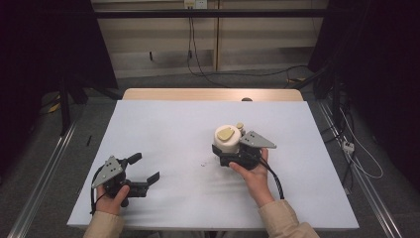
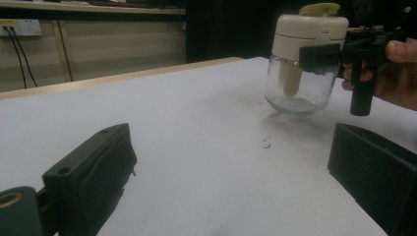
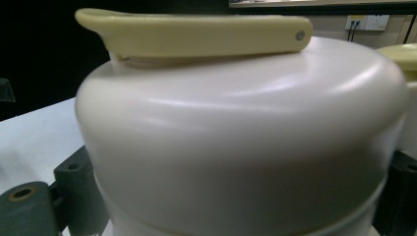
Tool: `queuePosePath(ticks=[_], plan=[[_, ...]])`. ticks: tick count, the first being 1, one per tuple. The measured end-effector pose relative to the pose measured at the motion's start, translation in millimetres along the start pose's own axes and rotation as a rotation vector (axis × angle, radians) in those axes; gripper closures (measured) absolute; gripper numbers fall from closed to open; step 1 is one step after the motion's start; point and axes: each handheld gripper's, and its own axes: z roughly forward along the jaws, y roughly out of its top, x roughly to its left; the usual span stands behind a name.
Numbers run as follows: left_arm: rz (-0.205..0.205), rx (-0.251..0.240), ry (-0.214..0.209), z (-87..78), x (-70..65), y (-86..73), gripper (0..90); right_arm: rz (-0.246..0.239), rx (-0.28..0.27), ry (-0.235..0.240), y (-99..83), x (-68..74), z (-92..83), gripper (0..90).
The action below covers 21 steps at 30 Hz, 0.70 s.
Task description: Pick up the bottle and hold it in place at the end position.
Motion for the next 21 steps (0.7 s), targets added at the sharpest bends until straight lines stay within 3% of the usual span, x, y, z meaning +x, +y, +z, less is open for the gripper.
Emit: queuePosePath(ticks=[21], plan=[[-0.005,-0.007,0.005,-1.2,0.5,-0.2,3.2,0.018,0.0,-0.005,1.9,-5.1,13.8,6.7]])
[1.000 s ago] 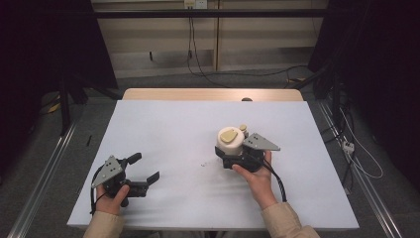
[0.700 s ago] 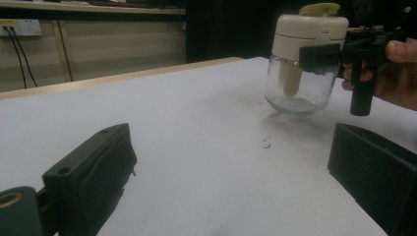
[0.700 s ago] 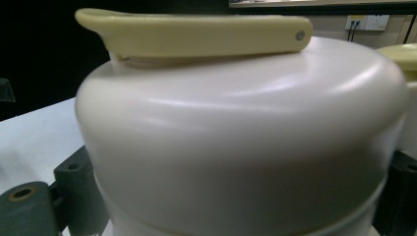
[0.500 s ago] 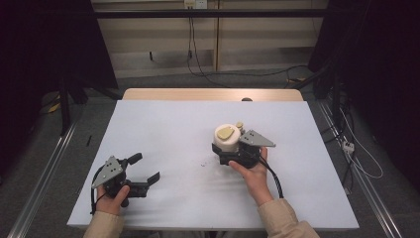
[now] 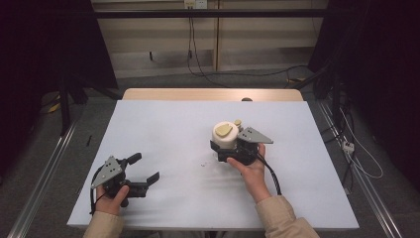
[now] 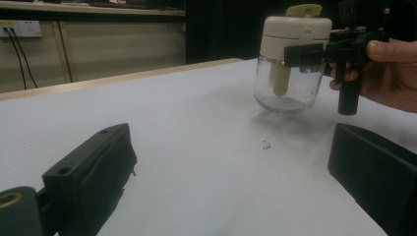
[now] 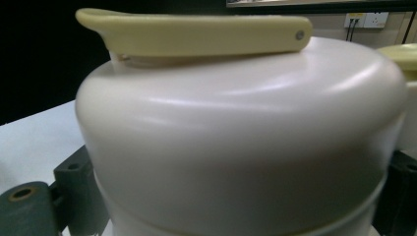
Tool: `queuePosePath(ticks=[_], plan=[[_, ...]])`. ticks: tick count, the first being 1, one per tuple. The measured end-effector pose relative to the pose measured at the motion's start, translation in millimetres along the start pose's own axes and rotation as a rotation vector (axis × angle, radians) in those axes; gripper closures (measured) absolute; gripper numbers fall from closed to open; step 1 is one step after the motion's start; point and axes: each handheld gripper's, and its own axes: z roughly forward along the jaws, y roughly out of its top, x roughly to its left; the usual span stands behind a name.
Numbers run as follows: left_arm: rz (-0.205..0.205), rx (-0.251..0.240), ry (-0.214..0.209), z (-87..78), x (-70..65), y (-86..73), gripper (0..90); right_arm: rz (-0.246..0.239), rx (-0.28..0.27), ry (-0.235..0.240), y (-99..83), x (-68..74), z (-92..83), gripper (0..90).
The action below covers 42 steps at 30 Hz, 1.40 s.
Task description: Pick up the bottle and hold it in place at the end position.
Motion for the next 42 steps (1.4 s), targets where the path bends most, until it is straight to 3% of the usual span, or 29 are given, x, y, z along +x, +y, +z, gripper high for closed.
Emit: queuePosePath(ticks=[36,42], plan=[[-0.003,0.005,0.002,-1.5,-0.2,-2.3,3.1,-0.005,0.009,-0.008,5.9,-4.5,30.8,6.7],[-0.009,-0.001,-0.001,-1.9,-0.5,-2.9,3.1,0.014,0.011,-0.012,2.6,-7.3,34.9,6.7]])
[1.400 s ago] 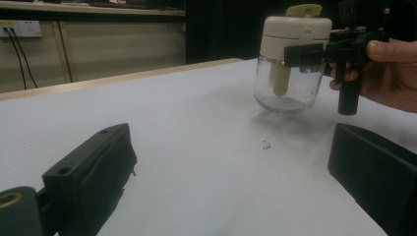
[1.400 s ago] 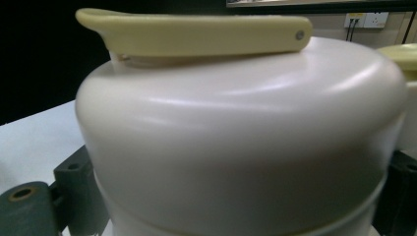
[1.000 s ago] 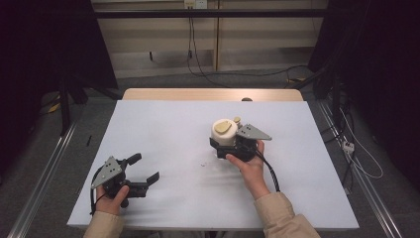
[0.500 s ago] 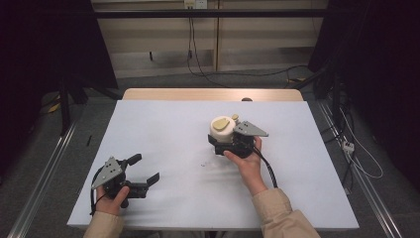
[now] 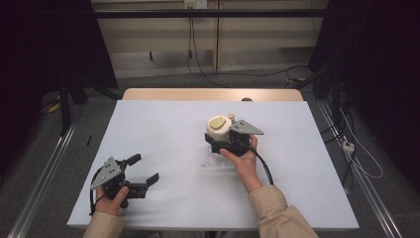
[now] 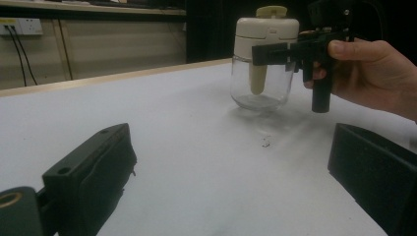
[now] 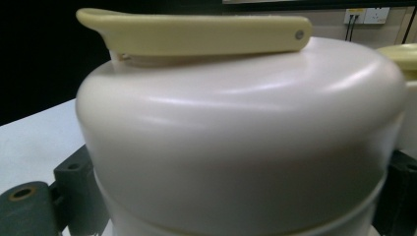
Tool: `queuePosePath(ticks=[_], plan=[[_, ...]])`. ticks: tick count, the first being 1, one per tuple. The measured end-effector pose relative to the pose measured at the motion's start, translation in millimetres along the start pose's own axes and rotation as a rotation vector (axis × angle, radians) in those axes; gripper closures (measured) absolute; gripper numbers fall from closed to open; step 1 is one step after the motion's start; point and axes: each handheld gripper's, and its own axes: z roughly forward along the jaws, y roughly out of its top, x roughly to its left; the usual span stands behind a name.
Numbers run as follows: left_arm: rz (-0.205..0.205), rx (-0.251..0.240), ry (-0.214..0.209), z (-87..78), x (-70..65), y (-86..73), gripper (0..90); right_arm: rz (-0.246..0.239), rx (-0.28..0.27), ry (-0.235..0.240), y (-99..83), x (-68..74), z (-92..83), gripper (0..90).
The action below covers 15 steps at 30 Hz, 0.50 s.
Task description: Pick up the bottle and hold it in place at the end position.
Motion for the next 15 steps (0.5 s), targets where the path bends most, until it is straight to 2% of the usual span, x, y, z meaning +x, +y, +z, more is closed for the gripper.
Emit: queuePosePath(ticks=[9,15], plan=[[0.0,0.002,0.001,0.2,0.0,-0.2,3.1,-0.005,0.006,-0.012,-1.8,-3.3,5.5,6.7],[0.0,0.005,0.006,-1.2,1.0,-0.7,3.2,-0.008,-0.002,-0.002,1.3,-0.8,9.8,6.7]])
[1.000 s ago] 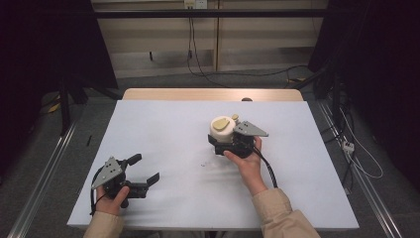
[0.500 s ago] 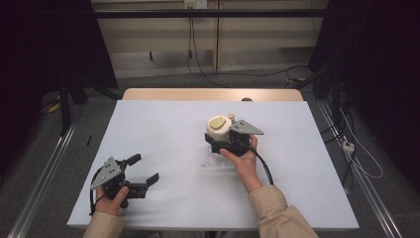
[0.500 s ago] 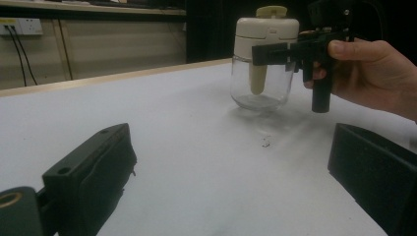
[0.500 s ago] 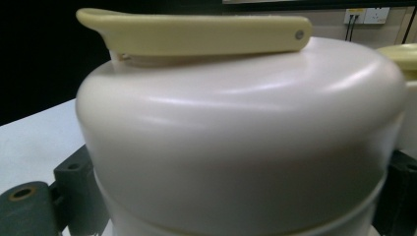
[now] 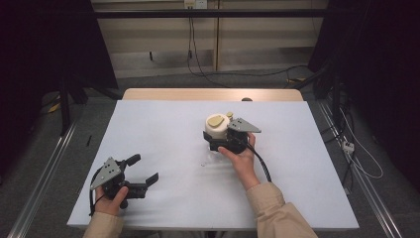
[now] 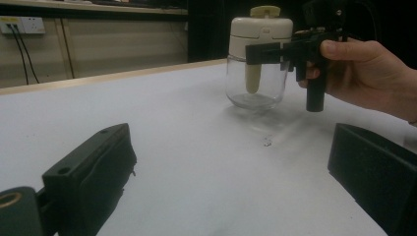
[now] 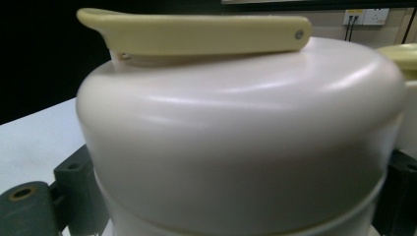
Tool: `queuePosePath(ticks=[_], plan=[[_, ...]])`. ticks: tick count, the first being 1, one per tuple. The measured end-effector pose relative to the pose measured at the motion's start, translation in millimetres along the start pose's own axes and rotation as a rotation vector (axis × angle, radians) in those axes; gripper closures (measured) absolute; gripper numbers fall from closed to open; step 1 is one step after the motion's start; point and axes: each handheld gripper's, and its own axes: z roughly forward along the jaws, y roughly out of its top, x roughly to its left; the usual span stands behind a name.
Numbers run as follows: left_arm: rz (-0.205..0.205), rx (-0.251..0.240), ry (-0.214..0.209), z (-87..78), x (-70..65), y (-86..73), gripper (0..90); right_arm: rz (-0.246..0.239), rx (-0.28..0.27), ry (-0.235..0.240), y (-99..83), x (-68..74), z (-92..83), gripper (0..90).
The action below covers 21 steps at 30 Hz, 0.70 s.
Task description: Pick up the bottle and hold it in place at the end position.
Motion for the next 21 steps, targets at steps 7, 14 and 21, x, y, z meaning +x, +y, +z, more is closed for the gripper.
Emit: queuePosePath(ticks=[7,14,21], plan=[[-0.006,-0.002,0.002,-0.4,-0.5,-0.5,3.2,0.006,-0.004,0.0,0.7,0.2,5.0,6.7],[-0.007,-0.001,0.003,-0.3,-0.4,-0.6,3.2,0.008,0.002,-0.001,-0.4,0.4,8.1,6.7],[-0.007,0.0,0.006,-0.7,-0.2,-0.8,3.1,0.017,-0.001,-0.002,-0.8,-1.2,8.6,6.7]])
